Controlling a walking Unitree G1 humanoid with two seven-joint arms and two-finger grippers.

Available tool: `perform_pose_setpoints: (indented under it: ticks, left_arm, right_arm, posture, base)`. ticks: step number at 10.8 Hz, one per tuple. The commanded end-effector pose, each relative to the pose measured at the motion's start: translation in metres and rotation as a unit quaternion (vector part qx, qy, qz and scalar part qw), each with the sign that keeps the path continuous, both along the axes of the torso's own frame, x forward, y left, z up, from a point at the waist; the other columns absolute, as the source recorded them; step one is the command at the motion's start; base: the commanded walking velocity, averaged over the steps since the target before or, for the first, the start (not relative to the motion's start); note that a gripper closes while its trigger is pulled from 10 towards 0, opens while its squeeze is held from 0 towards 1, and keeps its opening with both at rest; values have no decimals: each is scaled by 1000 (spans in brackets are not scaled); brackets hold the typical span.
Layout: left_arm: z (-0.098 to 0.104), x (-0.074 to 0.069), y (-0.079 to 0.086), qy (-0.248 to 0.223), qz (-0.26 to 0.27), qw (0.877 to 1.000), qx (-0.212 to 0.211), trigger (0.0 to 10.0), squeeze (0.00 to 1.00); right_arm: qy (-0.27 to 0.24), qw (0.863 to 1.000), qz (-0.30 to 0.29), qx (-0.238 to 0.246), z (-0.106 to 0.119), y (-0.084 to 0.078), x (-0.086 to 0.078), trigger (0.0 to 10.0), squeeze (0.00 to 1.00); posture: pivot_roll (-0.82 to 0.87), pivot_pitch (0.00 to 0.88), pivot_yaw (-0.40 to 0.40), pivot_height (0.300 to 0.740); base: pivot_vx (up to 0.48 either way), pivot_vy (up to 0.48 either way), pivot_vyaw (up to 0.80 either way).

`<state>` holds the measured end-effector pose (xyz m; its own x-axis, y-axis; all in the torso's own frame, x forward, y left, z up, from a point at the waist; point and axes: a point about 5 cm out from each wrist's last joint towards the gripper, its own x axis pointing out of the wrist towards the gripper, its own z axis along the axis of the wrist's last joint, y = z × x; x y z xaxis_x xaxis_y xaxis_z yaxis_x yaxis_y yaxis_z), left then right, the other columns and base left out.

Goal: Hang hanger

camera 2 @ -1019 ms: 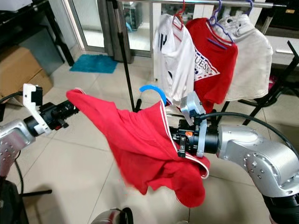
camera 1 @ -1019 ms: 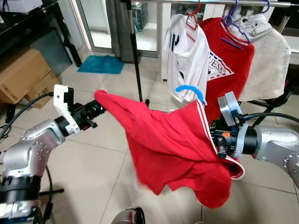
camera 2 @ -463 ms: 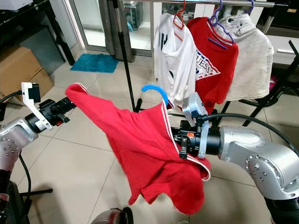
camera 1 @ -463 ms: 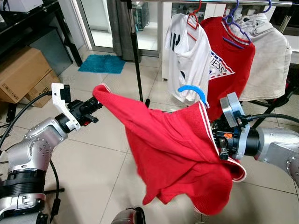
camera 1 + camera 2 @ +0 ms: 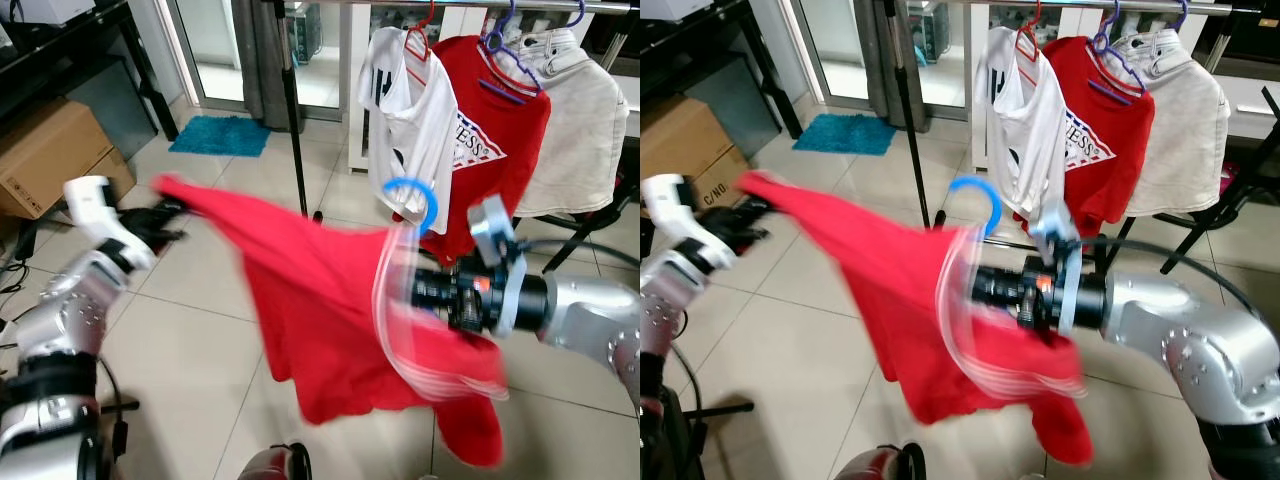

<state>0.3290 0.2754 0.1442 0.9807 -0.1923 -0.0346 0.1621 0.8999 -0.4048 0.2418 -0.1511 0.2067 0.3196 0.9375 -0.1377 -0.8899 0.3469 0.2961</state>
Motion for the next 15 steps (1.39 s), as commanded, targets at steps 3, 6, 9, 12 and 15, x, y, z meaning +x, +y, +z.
perform_pose_setpoints:
  ticks: [3,6,9,12,15]
  left_arm:
    - [-17,-5,29,61,114,991,33,0,0]
    - [-28,-7,31,81,147,984,59,0,0]
    - [-35,-10,31,92,144,982,80,4275,0]
    - [-31,-13,14,62,83,989,104,10000,1000]
    - [-39,-39,31,84,123,980,132,10000,1000]
  right_arm:
    - [-16,1000,-16,4,10,1,3,10000,0]
    - [-29,998,-45,-21,9,1,9,10000,0]
    - [-11,999,-46,-19,6,-3,7,10000,0]
    - [14,990,-135,21,0,-6,15,10000,0]
    - [42,971,-234,-5,-21,-9,19,10000,0]
  posture:
    - [-131,69,116,740]
    - [-132,70,112,740]
    - [-134,73,111,740]
    - [-132,84,103,740]
    - [-119,76,95,740]
  base:
    - [0,0,0]
    - [0,0,0]
    - [0,0,0]
    - [0,0,0]
    - [0,0,0]
